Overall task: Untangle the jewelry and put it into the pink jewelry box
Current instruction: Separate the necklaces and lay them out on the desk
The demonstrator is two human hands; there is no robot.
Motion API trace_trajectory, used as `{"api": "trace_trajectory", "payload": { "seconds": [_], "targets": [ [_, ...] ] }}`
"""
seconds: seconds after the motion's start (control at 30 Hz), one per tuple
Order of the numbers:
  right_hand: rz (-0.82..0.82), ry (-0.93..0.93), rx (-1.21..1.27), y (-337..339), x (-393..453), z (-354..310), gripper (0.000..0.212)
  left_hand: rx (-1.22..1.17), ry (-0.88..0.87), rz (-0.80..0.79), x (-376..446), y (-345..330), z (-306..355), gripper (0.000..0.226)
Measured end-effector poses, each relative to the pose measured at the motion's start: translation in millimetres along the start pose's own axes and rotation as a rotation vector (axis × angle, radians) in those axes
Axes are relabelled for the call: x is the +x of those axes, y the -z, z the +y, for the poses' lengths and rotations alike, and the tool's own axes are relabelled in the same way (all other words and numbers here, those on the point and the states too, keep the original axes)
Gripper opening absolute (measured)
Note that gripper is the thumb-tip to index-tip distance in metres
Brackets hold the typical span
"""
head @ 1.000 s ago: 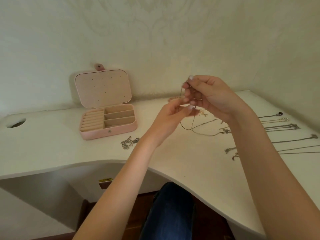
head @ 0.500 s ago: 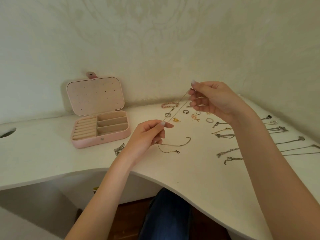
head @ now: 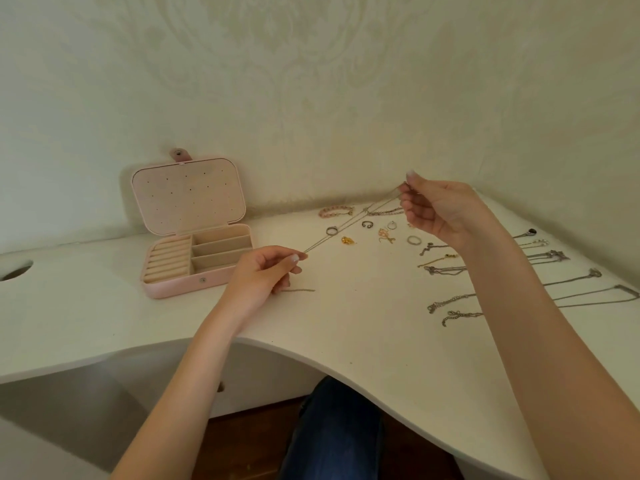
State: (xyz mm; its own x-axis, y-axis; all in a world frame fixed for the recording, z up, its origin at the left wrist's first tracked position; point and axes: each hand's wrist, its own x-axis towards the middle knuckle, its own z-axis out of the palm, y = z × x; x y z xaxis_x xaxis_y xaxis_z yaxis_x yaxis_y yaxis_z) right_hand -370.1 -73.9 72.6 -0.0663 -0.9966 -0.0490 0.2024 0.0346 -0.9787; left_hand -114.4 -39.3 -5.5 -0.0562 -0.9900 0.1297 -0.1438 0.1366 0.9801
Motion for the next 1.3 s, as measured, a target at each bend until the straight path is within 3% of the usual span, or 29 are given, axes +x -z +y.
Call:
{"api": "trace_trajectory", "payload": {
  "seconds": [0.43,0.73,1.07,1.3],
  "targets": [
    [0.127,-0.019,-0.070,29,12,19,0.025,-0.018,0.012,0.068,3,13,-4,0.016],
    [0.304,0.157,-0.414,41,19,28,0.023,-0.100,0.131,0.087,9,20,-4,0.010],
    [0.216,0.159,-0.410,33,17,28,0.025,0.023,0.156,0.078,8,21,-2,0.008],
    [-0.008,0.171,-0.369,4,5,23,0.024,0.137,-0.033,0.093,12,-2,0,0.011]
  ]
}}
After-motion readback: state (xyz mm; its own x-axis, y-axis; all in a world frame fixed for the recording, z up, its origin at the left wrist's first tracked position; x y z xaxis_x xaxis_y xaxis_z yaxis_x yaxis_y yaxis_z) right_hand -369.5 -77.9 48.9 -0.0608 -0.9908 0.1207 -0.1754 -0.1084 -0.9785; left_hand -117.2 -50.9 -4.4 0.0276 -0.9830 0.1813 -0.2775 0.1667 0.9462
